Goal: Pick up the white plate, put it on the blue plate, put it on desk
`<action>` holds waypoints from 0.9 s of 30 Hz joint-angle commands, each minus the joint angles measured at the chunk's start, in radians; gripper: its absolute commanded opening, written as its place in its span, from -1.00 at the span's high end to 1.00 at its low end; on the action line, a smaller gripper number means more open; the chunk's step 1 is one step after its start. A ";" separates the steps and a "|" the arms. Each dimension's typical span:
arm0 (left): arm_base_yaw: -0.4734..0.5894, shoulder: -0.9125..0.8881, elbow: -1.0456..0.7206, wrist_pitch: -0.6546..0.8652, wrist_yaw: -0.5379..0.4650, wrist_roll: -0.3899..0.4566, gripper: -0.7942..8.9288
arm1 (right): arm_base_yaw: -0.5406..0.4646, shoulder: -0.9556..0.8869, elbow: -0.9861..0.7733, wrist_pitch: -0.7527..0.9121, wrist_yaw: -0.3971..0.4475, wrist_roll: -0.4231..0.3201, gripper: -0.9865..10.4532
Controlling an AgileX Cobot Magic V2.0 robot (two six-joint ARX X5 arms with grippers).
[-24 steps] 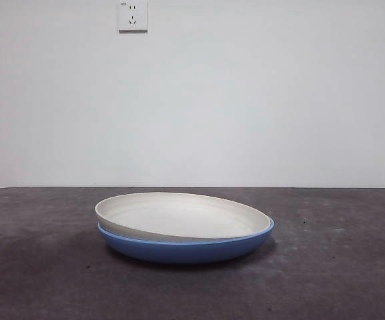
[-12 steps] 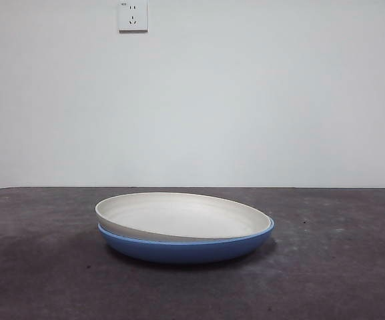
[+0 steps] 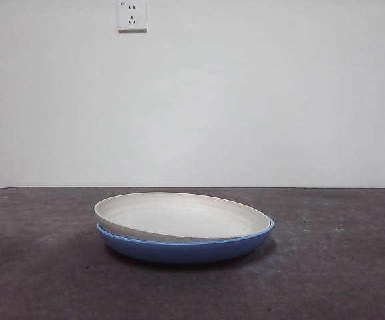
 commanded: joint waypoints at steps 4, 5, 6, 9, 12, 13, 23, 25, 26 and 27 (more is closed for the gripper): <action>0.097 -0.112 -0.327 0.507 -0.008 -0.014 0.80 | 0.005 0.003 0.013 -0.041 0.002 -0.008 0.80; 0.108 -0.126 -0.376 0.584 -0.013 -0.026 0.80 | 0.005 0.003 0.013 -0.041 0.002 -0.008 0.80; 0.117 -0.138 -0.424 0.652 -0.025 -0.037 0.80 | 0.006 0.003 0.013 -0.041 0.002 -0.008 0.80; 0.137 -0.177 -0.567 0.822 -0.150 -0.114 0.80 | 0.005 0.003 0.013 -0.041 0.002 -0.008 0.80; 0.143 -0.209 -0.659 0.875 -0.307 -0.193 0.80 | 0.005 0.003 0.013 -0.041 0.002 -0.008 0.80; 0.143 -0.218 -0.679 0.865 -0.359 -0.195 0.80 | 0.005 0.003 0.013 -0.041 0.002 -0.008 0.80; 0.143 -0.309 -0.786 0.835 -0.505 -0.190 0.80 | 0.005 0.003 0.013 -0.041 0.002 -0.008 0.80; 0.143 -0.319 -0.786 0.794 -0.505 -0.190 0.80 | 0.005 0.003 0.013 -0.041 0.002 -0.008 0.80; 0.143 -0.323 -0.786 0.776 -0.505 -0.190 0.80 | 0.005 0.003 0.013 -0.041 0.002 -0.008 0.80; 0.143 -0.325 -0.786 0.765 -0.505 -0.190 0.80 | 0.005 0.003 0.013 -0.041 0.002 -0.008 0.80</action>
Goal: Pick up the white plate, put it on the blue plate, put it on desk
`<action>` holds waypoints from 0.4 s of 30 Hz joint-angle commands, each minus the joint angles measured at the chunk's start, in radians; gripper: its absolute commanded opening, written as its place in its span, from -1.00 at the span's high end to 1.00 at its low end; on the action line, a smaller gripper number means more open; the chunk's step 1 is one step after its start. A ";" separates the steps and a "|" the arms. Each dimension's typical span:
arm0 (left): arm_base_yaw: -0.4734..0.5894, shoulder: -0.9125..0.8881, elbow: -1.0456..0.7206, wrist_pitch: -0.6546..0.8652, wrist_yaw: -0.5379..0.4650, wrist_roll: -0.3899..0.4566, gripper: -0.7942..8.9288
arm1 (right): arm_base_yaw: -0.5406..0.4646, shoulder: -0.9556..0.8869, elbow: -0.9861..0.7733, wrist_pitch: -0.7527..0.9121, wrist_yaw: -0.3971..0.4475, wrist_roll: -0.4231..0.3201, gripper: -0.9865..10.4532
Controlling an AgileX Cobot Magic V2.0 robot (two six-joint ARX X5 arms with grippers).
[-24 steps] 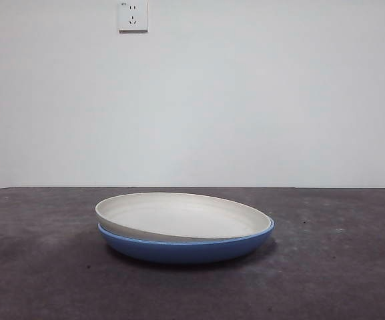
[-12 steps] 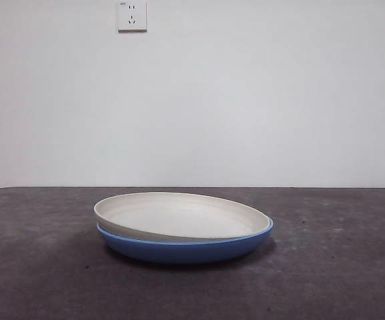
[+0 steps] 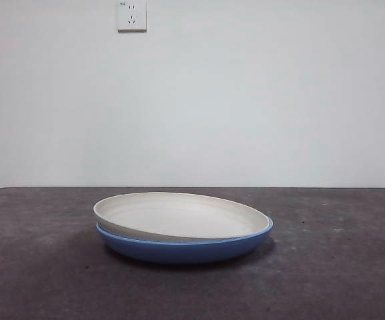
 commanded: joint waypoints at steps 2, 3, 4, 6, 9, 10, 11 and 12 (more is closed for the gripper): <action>0.000 -0.007 -0.021 -0.013 -0.005 0.011 0.80 | 0.005 0.003 0.013 -0.041 0.001 -0.008 0.80; 0.000 -0.007 -0.021 -0.013 -0.005 0.026 0.80 | 0.005 0.003 0.013 -0.041 0.001 -0.008 0.80; 0.000 -0.007 -0.021 -0.013 -0.004 0.054 0.80 | 0.005 0.003 0.013 -0.041 0.001 -0.008 0.80; 0.000 -0.007 -0.021 -0.013 -0.003 0.098 0.80 | 0.005 0.003 0.013 -0.041 0.001 -0.008 0.80; 0.000 -0.007 -0.021 -0.013 -0.002 0.129 0.80 | 0.005 0.003 0.013 -0.041 0.001 -0.008 0.80; 0.000 -0.007 -0.021 -0.013 -0.001 0.129 0.80 | 0.005 0.003 0.013 -0.041 0.001 -0.008 0.80; 0.000 -0.007 -0.021 -0.013 0.001 0.129 0.80 | 0.005 0.003 0.013 -0.041 0.001 -0.008 0.80; 0.000 -0.007 -0.021 -0.014 0.002 0.130 0.80 | 0.005 0.003 0.013 -0.041 0.001 -0.008 0.80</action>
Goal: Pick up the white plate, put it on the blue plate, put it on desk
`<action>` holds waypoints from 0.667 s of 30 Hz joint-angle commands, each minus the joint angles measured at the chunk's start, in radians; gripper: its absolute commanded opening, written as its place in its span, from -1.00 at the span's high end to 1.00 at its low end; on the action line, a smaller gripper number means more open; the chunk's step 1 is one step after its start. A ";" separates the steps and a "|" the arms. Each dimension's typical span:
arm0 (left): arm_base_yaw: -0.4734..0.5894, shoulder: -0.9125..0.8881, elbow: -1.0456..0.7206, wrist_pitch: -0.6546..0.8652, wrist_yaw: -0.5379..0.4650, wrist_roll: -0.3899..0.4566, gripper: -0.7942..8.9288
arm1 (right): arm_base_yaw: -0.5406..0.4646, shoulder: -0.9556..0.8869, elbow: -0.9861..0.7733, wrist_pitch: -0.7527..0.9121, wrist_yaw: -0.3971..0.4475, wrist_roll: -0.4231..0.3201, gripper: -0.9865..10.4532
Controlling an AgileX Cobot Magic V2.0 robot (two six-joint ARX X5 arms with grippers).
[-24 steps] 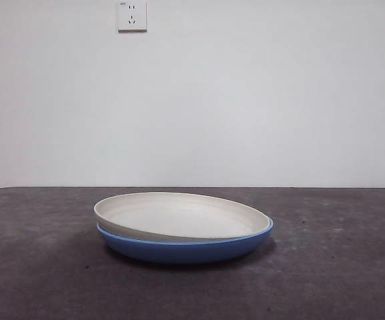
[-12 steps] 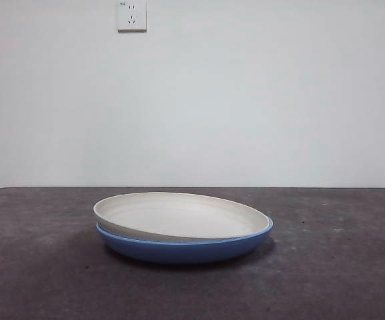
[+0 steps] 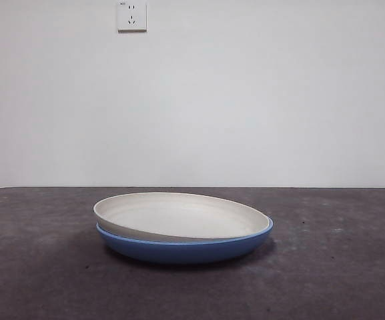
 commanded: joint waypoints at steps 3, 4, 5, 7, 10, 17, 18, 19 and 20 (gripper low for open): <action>0.000 -0.002 -0.021 -0.007 0.001 0.042 0.80 | 0.005 0.003 0.013 -0.041 0.002 -0.008 0.80; 0.000 -0.002 -0.021 -0.007 0.001 0.039 0.80 | 0.005 0.003 0.013 -0.041 0.002 -0.008 0.80; 0.000 -0.002 -0.021 -0.007 0.001 0.039 0.80 | 0.005 0.003 0.013 -0.041 0.002 -0.008 0.80; 0.000 -0.002 -0.021 -0.007 0.001 0.039 0.80 | 0.005 0.003 0.013 -0.041 0.002 -0.008 0.80; 0.000 -0.002 -0.021 -0.007 0.001 0.039 0.80 | 0.005 0.003 0.013 -0.041 0.002 -0.008 0.80; 0.000 -0.002 -0.021 -0.007 0.001 0.039 0.80 | 0.005 0.003 0.013 -0.041 0.002 -0.008 0.80; 0.000 -0.002 -0.021 -0.007 0.001 0.039 0.80 | 0.005 0.003 0.013 -0.041 0.002 -0.008 0.80; 0.000 -0.002 -0.021 -0.007 0.001 0.039 0.80 | 0.005 0.003 0.013 -0.041 0.002 -0.008 0.80; 0.000 -0.002 -0.021 -0.007 0.001 0.039 0.80 | 0.005 0.003 0.013 -0.041 0.002 -0.008 0.80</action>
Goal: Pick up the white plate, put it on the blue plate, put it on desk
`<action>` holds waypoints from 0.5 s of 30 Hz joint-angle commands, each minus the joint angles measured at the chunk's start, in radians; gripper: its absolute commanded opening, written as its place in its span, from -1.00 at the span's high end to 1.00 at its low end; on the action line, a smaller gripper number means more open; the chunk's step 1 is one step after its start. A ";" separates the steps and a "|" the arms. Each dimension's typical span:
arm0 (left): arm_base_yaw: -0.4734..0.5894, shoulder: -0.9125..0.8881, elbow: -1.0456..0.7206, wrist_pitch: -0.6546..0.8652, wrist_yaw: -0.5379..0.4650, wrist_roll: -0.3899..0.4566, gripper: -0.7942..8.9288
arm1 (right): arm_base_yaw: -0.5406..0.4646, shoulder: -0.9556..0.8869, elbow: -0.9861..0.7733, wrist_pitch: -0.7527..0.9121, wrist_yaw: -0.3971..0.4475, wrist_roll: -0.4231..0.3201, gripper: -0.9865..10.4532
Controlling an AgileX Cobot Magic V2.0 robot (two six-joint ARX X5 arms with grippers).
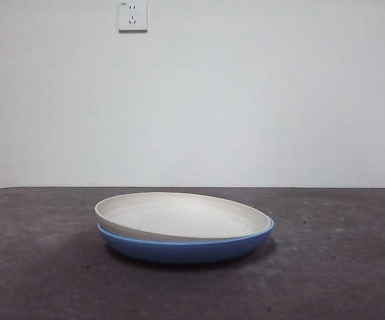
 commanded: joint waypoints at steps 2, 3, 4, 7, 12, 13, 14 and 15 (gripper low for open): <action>0.000 -0.002 -0.021 -0.007 0.000 0.006 0.80 | 0.005 0.003 0.013 -0.041 0.002 -0.008 0.80; 0.000 -0.002 -0.021 -0.007 0.000 0.006 0.80 | 0.005 0.003 0.013 -0.041 0.002 -0.008 0.80; 0.000 -0.002 -0.021 -0.007 0.000 0.006 0.80 | 0.005 0.003 0.013 -0.041 0.002 -0.008 0.80; 0.000 -0.002 -0.021 -0.007 0.000 0.006 0.80 | 0.005 0.003 0.013 -0.041 0.002 -0.008 0.80; 0.000 -0.002 -0.021 -0.007 0.000 0.006 0.80 | 0.006 0.003 0.013 -0.041 -0.001 -0.008 0.80; 0.000 -0.002 -0.021 -0.007 0.000 0.006 0.80 | 0.000 0.003 0.010 -0.038 0.000 -0.010 0.80; 0.000 -0.002 -0.021 -0.007 0.000 0.006 0.80 | -0.015 0.003 0.000 -0.025 0.003 -0.032 0.80; 0.000 -0.002 -0.021 -0.007 0.000 0.006 0.80 | -0.038 0.002 -0.016 -0.003 0.003 -0.087 0.80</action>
